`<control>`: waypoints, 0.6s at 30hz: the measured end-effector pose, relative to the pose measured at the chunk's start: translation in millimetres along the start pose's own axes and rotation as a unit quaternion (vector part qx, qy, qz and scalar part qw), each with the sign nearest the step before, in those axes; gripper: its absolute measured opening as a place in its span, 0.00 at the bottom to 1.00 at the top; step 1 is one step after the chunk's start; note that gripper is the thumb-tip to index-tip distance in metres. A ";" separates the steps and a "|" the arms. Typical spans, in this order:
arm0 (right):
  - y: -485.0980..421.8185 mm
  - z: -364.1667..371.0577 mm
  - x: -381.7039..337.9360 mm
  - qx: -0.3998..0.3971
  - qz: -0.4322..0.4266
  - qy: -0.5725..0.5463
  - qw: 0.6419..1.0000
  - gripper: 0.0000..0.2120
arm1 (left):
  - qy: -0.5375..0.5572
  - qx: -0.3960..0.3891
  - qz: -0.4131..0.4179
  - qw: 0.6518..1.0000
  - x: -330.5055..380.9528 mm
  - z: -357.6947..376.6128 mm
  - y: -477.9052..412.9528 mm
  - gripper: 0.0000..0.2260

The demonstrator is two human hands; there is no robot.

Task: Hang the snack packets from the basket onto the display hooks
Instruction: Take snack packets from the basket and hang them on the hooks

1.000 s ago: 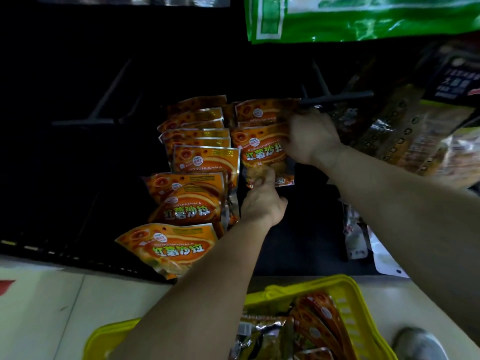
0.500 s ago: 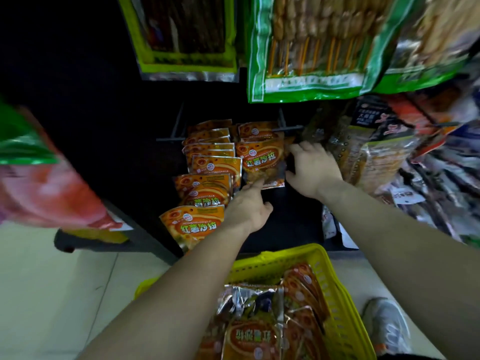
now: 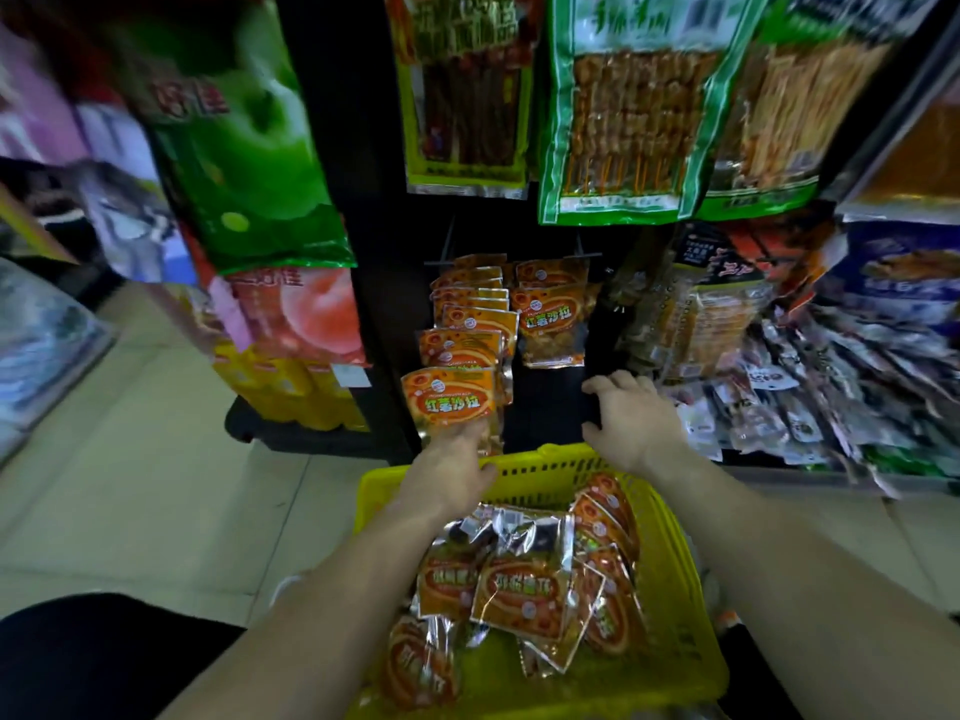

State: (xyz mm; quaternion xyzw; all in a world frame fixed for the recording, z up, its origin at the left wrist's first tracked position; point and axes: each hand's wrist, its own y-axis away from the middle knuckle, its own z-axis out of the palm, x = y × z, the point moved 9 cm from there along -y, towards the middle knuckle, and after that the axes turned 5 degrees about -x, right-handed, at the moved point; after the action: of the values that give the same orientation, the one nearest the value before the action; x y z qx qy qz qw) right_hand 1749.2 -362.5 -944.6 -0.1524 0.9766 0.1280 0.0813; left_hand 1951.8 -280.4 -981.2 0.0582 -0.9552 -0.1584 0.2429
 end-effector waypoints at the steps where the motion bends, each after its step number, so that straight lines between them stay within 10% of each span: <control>1: 6.6 6.1 -3.8 -0.006 -0.002 0.000 1.000 0.27 | 0.004 -0.004 -0.009 1.000 -7.6 4.1 7.4 0.29; 18: 14.0 124.1 -17.4 -0.103 0.000 -0.015 0.995 0.28 | 0.004 -0.073 -0.088 0.993 -76.6 71.7 17.2 0.29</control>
State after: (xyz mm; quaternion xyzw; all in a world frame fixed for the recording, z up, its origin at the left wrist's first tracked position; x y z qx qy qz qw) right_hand 1776.0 -310.7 -1056.3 -0.1577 0.9569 0.2302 0.0802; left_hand 1983.6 -230.1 -1069.3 0.1253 -0.9313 -0.2481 0.2354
